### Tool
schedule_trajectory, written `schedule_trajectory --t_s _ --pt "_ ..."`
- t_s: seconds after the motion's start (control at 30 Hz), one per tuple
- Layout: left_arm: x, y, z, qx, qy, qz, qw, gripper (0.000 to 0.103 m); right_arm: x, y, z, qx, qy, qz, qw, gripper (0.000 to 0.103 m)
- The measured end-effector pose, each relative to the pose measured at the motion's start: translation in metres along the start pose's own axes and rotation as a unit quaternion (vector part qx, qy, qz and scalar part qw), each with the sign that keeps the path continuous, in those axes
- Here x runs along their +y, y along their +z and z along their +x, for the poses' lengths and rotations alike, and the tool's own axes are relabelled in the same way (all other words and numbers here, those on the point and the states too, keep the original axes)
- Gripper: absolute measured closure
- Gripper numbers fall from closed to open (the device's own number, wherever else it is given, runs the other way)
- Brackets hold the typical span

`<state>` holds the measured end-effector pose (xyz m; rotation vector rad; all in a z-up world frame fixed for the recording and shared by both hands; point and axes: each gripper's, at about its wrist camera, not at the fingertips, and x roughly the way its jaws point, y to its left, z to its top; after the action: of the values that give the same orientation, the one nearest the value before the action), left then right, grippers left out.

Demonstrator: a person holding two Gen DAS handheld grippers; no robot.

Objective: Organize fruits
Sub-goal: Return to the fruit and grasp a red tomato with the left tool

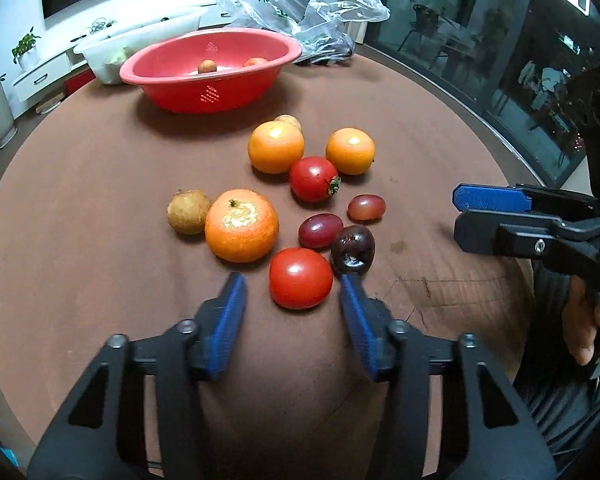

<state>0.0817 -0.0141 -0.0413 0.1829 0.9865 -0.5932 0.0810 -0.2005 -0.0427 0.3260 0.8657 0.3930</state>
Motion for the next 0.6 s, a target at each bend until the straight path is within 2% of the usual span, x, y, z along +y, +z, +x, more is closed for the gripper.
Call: schedule_trajectory --t_s 0.13,0.33,0.6 --pt "0.0 0.002 0.002 -0.001 -0.005 0.0 1.0 0.061 -0.001 -0.001 0.003 0.005 0.003 0.0 1.0 0.037" --pt "0.003 0.002 0.003 -0.005 -0.013 -0.003 0.9999 0.073 0.0 -0.003 0.006 0.012 0.006 0.001 1.0 0.037" --pt "0.007 -0.004 -0.002 -0.012 -0.018 -0.014 0.9997 0.073 0.006 -0.002 0.013 0.022 0.009 -0.003 1.0 0.038"
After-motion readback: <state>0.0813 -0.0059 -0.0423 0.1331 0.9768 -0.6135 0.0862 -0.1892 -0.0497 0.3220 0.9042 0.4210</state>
